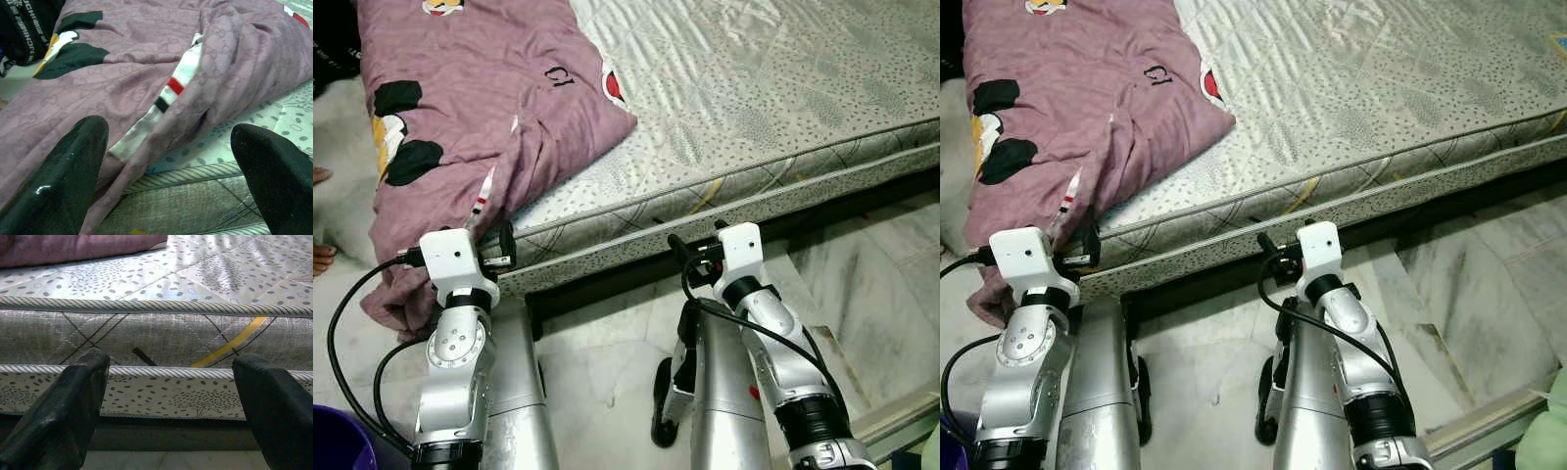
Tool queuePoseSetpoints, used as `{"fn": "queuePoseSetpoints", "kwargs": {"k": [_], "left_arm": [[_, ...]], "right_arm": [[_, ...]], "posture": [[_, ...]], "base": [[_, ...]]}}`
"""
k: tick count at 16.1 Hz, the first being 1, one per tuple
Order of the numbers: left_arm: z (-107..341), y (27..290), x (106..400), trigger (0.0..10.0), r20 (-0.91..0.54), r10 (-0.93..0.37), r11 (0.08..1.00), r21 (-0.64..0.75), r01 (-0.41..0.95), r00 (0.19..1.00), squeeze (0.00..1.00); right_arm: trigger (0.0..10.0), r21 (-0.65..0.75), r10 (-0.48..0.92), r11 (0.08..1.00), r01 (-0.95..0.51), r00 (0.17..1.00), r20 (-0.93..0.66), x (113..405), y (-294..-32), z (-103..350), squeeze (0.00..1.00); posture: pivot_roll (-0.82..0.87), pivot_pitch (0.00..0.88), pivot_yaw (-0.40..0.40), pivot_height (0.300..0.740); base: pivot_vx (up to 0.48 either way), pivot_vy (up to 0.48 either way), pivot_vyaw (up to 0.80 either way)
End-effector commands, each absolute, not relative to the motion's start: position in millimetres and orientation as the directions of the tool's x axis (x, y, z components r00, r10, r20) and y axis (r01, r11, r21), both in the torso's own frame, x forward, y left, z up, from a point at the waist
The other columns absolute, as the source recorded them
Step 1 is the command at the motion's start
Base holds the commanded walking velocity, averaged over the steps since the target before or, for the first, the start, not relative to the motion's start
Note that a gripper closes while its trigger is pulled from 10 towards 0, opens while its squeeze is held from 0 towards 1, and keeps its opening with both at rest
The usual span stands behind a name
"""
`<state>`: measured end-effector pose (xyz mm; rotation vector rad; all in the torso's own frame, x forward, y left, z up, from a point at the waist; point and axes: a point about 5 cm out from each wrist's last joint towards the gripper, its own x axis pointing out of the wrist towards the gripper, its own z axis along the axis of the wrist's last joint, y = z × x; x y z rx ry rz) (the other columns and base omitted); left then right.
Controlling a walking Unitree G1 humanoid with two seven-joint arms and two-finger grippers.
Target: Clean up the room
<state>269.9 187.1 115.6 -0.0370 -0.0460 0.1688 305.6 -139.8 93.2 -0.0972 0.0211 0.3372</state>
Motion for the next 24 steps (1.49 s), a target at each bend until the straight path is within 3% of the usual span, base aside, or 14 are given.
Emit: {"fn": "queuePoseSetpoints", "kwargs": {"k": [1,7,17,19,21,24], "left_arm": [[114.5,186.6,267.0,10.0,0.039,0.159,0.986,-0.050,-0.157,0.987,0.00],[113.9,185.9,266.7,10.0,0.033,0.161,0.986,-0.054,-0.159,0.986,0.00],[114.9,186.0,272.2,10.0,0.011,0.190,0.980,-0.056,-0.189,0.982,0.00],[119.8,190.6,277.5,10.0,0.030,0.221,0.974,-0.056,-0.219,0.975,0.00],[141.7,203.6,281.5,10.0,0.144,0.289,0.957,-0.047,-0.285,0.946,0.00],[151.8,218.5,296.4,10.0,0.149,0.334,0.943,-0.049,-0.330,0.931,0.00]], "right_arm": [[10.0,-0.085,0.332,0.938,-0.337,0.941,-0.062,302.6,-141.3,87.8,0.00],[10.0,-0.086,0.336,0.936,-0.341,0.940,-0.068,302.8,-141.4,87.0,0.00],[10.0,-0.081,0.328,0.939,-0.333,0.942,-0.075,303.0,-142.2,86.0,0.00],[10.0,-0.099,0.313,0.943,-0.319,0.947,-0.073,301.8,-146.4,86.9,0.00],[10.0,-0.121,0.290,0.947,-0.299,0.953,-0.082,297.8,-156.3,84.8,0.00],[10.0,-0.134,0.274,0.949,-0.284,0.958,-0.091,294.9,-162.8,83.1,0.00]], "posture": [[0.03,0.289,-0.049,0.504],[0.03,0.290,-0.052,0.504],[0.02,0.292,-0.052,0.504],[0.00,0.291,-0.051,0.504],[-0.01,0.292,-0.055,0.504],[-0.02,0.292,-0.059,0.504]], "base": [[0.356,0.000,0.00],[0.326,0.000,0.00],[0.000,0.000,0.00],[0.000,0.000,0.00],[0.000,0.000,0.00],[0.000,0.000,0.00]]}}
